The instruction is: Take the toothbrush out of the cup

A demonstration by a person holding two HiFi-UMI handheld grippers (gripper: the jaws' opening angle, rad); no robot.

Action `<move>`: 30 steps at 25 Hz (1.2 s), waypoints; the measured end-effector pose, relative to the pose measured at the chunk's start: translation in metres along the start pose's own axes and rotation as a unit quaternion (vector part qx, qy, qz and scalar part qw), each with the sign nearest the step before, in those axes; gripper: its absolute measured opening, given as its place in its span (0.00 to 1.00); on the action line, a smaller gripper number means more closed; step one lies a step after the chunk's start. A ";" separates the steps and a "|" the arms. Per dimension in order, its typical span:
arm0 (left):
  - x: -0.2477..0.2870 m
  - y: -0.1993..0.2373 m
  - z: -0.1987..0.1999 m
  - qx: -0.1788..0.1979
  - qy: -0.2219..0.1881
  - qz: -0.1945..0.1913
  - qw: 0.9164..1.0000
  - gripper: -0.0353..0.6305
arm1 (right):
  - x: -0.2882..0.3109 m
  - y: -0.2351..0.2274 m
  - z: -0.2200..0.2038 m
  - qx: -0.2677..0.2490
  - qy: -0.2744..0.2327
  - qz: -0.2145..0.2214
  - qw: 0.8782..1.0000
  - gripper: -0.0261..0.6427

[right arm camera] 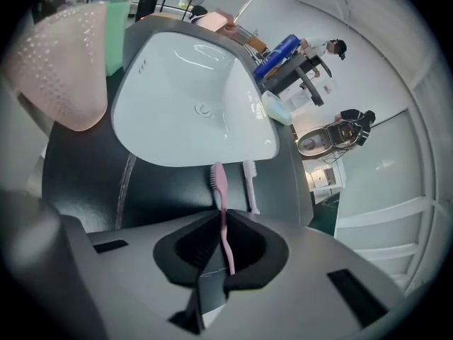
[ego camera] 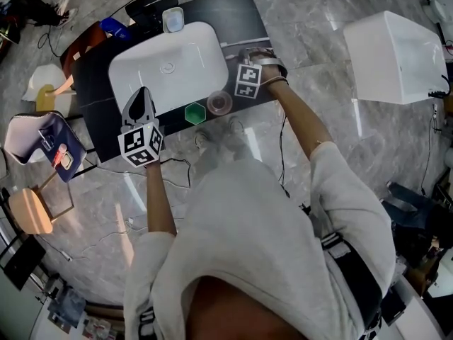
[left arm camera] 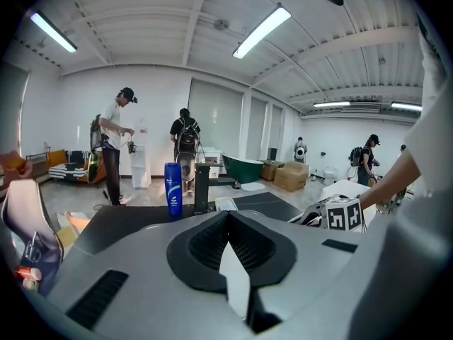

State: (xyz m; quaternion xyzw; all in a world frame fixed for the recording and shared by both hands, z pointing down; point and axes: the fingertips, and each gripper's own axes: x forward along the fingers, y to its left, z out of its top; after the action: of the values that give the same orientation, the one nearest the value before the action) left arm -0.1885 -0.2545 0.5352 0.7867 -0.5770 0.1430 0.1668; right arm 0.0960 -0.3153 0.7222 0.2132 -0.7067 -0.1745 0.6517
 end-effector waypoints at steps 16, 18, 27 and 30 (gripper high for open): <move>-0.005 -0.022 0.008 0.014 -0.013 -0.016 1.000 0.09 | -0.056 -0.020 0.001 0.228 -0.106 -0.018 0.968 0.27; -0.006 -0.025 0.008 0.014 -0.014 -0.017 1.000 0.09 | -0.074 -0.029 0.002 0.310 -0.139 -0.027 0.940 0.24; -0.012 -0.027 0.008 0.014 -0.022 -0.009 1.000 0.09 | -0.147 -0.049 0.014 0.529 -0.288 -0.042 0.797 0.14; -0.018 -0.025 0.011 0.013 -0.027 -0.006 1.000 0.09 | -0.168 -0.053 0.022 0.541 -0.312 -0.050 0.780 0.09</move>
State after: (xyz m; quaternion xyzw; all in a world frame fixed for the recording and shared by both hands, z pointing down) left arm -0.1693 -0.2365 0.5153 0.7959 -0.5746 0.1277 0.1419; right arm 0.0879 -0.2720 0.5507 0.4997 -0.8378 0.1472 0.1637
